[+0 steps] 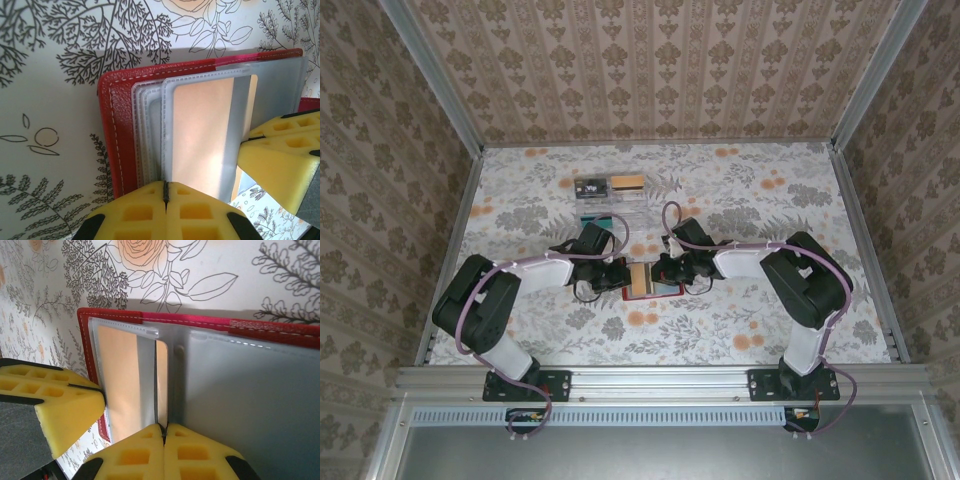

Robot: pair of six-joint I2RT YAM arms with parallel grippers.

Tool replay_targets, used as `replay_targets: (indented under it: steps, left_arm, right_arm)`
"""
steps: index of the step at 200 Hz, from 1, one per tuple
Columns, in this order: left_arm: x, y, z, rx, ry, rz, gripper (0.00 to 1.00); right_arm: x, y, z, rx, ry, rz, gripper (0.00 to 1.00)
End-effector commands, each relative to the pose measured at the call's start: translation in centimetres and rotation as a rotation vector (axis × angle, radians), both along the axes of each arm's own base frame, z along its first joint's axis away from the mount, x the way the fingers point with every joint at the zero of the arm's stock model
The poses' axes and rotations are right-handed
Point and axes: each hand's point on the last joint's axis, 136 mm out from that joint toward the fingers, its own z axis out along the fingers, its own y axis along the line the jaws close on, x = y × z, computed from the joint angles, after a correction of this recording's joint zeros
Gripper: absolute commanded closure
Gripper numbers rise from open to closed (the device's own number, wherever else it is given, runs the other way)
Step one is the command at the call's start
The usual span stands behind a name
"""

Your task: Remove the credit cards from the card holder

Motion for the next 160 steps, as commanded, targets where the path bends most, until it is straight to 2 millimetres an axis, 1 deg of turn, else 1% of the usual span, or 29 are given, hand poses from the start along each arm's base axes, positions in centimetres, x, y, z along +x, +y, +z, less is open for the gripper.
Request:
replay_targets:
  steps: [1, 33, 47, 61, 89, 110, 125, 154, 160]
  left_arm:
    - [-1.6, 2.6, -2.9, 0.127, 0.092, 0.027, 1.00]
    - [-1.8, 3.0, -3.2, 0.140, 0.100, 0.031, 1.00]
    - [-1.8, 3.0, -3.1, 0.140, 0.100, 0.030, 1.00]
    - [-1.9, 3.1, -3.1, 0.141, 0.101, 0.031, 1.00]
    - [-1.7, 2.9, -2.9, 0.131, 0.092, 0.027, 1.00]
    - [-1.3, 2.4, -2.2, 0.110, 0.076, 0.022, 1.00]
    - [-0.9, 2.1, -1.4, 0.091, 0.056, 0.019, 1.00]
    - [0.3, 1.1, 1.4, 0.037, -0.012, 0.013, 1.00]
    - [0.6, 0.9, 2.1, 0.024, -0.029, 0.014, 0.95]
  right_arm:
    - [-0.4, -1.5, -0.2, -0.025, 0.011, -0.027, 0.97]
    - [-0.6, -2.5, -0.5, -0.029, 0.018, -0.045, 0.96]
    - [-0.8, -2.8, -0.5, -0.028, 0.021, -0.049, 0.98]
    - [-0.8, -3.2, -0.3, -0.028, 0.018, -0.055, 1.00]
    - [-0.7, -4.3, 0.5, -0.033, -0.005, -0.072, 1.00]
    - [-0.7, -5.5, 1.5, -0.071, -0.036, -0.067, 1.00]
    - [-0.8, -6.3, 2.8, -0.103, -0.071, -0.055, 1.00]
    - [-0.4, -7.1, 5.7, -0.152, -0.153, -0.022, 1.00]
    - [-0.3, -7.1, 6.4, -0.160, -0.170, -0.011, 1.00]
